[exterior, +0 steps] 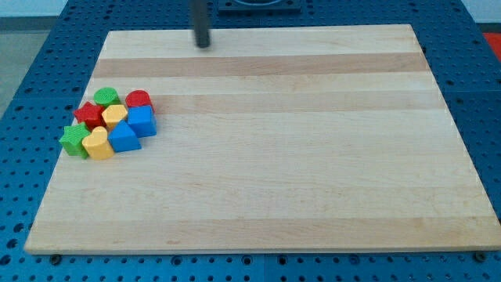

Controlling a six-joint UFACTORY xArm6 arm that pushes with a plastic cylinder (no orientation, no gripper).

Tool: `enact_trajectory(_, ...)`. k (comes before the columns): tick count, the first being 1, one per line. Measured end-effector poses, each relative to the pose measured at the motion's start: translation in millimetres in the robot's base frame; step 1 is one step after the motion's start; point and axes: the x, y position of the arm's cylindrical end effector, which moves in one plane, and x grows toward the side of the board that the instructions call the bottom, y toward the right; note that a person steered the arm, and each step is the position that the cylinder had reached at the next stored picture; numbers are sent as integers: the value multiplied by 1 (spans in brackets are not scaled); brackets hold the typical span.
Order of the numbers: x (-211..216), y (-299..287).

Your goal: Place the arm at the left center of the board

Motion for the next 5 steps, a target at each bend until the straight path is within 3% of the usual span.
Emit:
enact_trajectory(2,63,-135)
enact_trajectory(5,90,-151)
